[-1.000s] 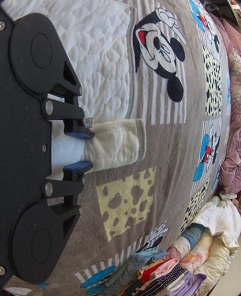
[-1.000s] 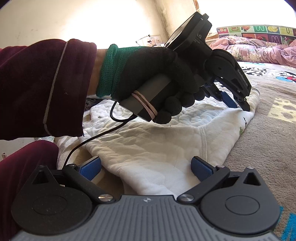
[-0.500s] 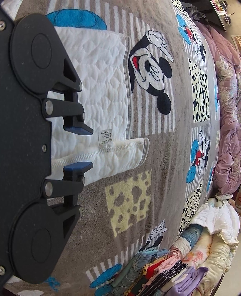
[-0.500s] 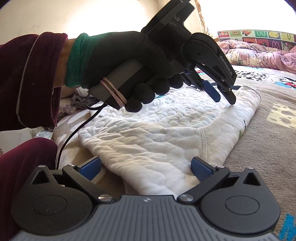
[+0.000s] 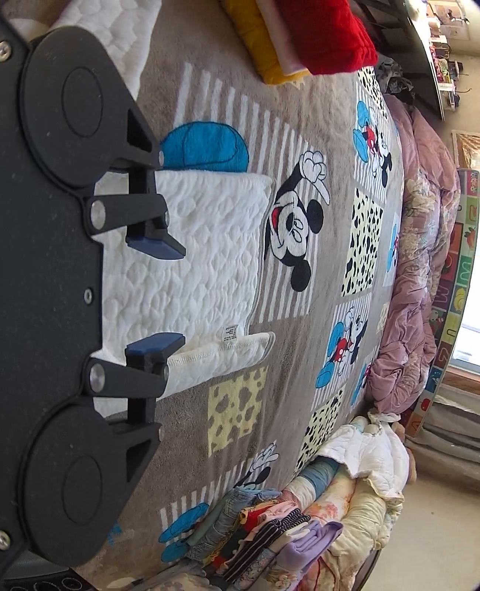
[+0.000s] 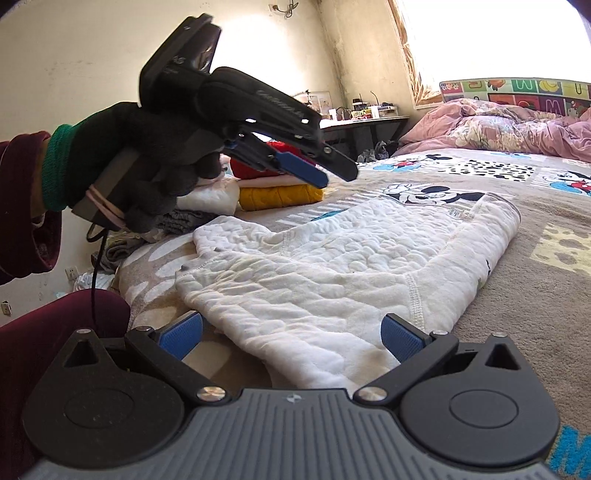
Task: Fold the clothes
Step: 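Grasp the garment's other sleeve cuff with the left gripper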
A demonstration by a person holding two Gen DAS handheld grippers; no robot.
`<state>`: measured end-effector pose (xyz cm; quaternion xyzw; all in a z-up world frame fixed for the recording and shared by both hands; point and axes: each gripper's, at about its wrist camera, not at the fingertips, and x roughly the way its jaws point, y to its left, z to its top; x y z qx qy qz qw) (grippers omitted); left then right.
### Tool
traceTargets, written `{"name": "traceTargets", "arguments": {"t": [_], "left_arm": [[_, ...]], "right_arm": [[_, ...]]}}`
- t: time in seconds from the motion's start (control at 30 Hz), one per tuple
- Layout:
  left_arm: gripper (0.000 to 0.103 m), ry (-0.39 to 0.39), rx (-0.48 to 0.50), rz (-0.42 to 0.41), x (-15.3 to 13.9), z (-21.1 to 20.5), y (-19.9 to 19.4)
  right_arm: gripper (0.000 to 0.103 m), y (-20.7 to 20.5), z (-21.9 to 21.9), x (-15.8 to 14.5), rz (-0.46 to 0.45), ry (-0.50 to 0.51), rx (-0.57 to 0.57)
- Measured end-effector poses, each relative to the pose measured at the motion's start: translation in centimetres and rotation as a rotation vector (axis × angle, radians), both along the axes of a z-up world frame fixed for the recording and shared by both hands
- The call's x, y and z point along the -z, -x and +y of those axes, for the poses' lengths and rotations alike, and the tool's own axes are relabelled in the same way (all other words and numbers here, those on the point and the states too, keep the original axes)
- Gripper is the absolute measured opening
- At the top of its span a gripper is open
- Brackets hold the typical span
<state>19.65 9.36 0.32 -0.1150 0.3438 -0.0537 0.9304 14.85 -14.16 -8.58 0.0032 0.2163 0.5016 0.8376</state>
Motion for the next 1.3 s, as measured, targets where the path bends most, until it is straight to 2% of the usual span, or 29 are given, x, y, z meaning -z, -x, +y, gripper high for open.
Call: {"name": "traceTargets", "arguments": {"t": [0.07,0.17,0.3,0.43,0.7,0.9,1.0,1.1,1.17,1.23,1.3], "left_arm": [[0.047,0.036,-0.032,-0.017,-0.4,1.2,2.3],[0.054,0.111,-0.097,-0.027,-0.3,3.1,5.8],[0.06,0.208,-0.175,-0.025,0.5,5.3,9.8],[0.061,0.282,-0.241,-0.009,1.9,7.0,12.5],[0.061,0.446,-0.32,0.055,6.0,8.1,15.8],[0.061,0.549,-0.377,0.039,8.8,8.1,15.8],[0.058,0.549,-0.396,0.015,9.2,7.9,15.5],[0.037,0.525,-0.402,0.004,9.0,7.5,15.0],[0.031,0.494,-0.402,-0.012,8.7,7.2,14.8],[0.016,0.448,-0.401,-0.021,8.3,6.9,14.6],[0.012,0.405,-0.396,-0.028,7.9,6.6,14.5]], "right_arm": [[0.102,0.3,-0.2,-0.2,-0.01,-0.008,0.001],[0.102,0.7,-0.4,-0.5,-0.023,-0.013,0.009],[0.102,1.4,-0.5,-0.8,-0.04,0.003,0.006],[0.102,2.4,-0.4,-0.8,-0.062,0.041,-0.012],[0.102,4.1,-0.4,-0.8,-0.108,0.104,-0.029],[0.102,4.4,-0.8,-0.5,-0.109,0.125,-0.02],[0.102,4.5,-0.5,-0.1,-0.105,0.139,-0.026],[0.102,4.7,-0.1,0.3,-0.107,0.162,-0.04],[0.102,4.8,0.2,0.5,-0.106,0.177,-0.052],[0.102,4.8,0.3,0.7,-0.102,0.191,-0.059],[0.102,4.9,0.3,0.9,-0.098,0.196,-0.065]]}}
